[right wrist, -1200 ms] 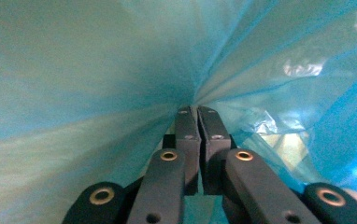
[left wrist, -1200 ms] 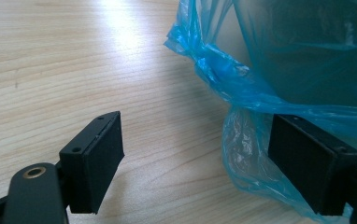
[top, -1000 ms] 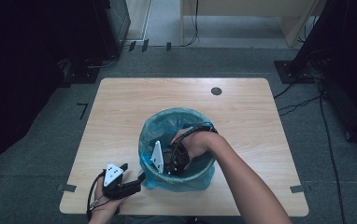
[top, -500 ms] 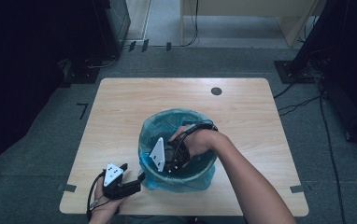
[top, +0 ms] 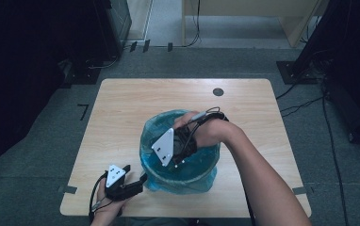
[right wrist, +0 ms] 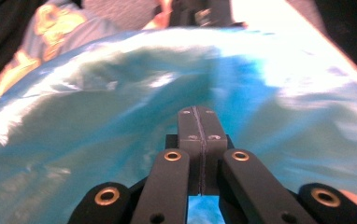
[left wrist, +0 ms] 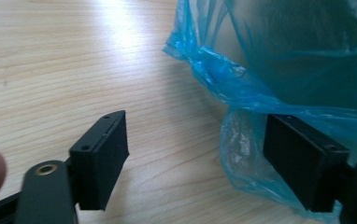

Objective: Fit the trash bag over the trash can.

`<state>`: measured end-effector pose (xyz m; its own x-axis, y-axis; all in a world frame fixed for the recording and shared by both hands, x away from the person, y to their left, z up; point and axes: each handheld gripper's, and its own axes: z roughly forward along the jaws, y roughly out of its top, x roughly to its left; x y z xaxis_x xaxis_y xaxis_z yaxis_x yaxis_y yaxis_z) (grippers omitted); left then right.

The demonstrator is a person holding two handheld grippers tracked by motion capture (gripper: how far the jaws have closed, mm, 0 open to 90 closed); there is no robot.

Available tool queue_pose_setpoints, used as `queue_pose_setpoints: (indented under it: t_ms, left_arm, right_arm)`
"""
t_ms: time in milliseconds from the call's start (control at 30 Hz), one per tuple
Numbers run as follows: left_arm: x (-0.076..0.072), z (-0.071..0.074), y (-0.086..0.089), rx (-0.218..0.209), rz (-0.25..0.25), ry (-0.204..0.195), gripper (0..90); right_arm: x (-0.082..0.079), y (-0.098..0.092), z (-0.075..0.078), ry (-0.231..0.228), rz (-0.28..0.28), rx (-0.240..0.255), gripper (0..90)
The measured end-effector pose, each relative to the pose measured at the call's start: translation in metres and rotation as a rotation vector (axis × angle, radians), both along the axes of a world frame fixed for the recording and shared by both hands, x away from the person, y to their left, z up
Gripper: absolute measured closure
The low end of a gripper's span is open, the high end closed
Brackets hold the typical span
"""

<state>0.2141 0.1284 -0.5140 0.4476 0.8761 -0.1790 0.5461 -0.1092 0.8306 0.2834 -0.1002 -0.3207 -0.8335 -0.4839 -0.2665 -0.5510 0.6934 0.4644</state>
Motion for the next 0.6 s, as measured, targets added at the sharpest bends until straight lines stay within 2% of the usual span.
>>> queue_pose_setpoints:
  t_ms: [33, 167, 267, 300, 433, 467, 533, 600]
  left_arm:
    - [0.001, 0.0, -0.001, 0.001, 0.005, 0.0, 34.0]
    - [0.004, -0.002, -0.007, -0.016, -0.027, 0.017, 52.2]
    - [0.005, -0.002, -0.011, -0.007, -0.052, 0.03, 65.2]
    - [0.006, -0.003, -0.013, 0.011, -0.054, 0.043, 67.3]
    - [0.013, -0.004, -0.013, 0.075, -0.005, 0.099, 76.8]
    - [0.014, -0.003, -0.012, 0.079, 0.01, 0.103, 79.2]
    - [0.018, -0.001, -0.006, 0.117, 0.056, 0.113, 81.2]
    - [0.022, 0.0, 0.002, 0.116, 0.09, 0.117, 81.7]
  right_arm:
    - [0.002, -0.001, 0.005, -0.017, -0.008, 0.024, 90.0]
    - [0.01, -0.004, 0.017, -0.052, -0.039, 0.101, 90.0]
    - [0.012, -0.007, 0.019, -0.053, -0.043, 0.123, 90.0]
    - [0.013, -0.007, 0.018, -0.057, -0.048, 0.121, 90.0]
    - [0.018, -0.016, 0.016, -0.077, -0.079, 0.106, 90.0]
    - [0.019, -0.021, 0.016, -0.075, -0.091, 0.109, 90.0]
    - [0.02, -0.029, 0.016, -0.077, -0.107, 0.107, 90.0]
    - [0.019, -0.039, 0.014, -0.071, -0.121, 0.098, 90.0]
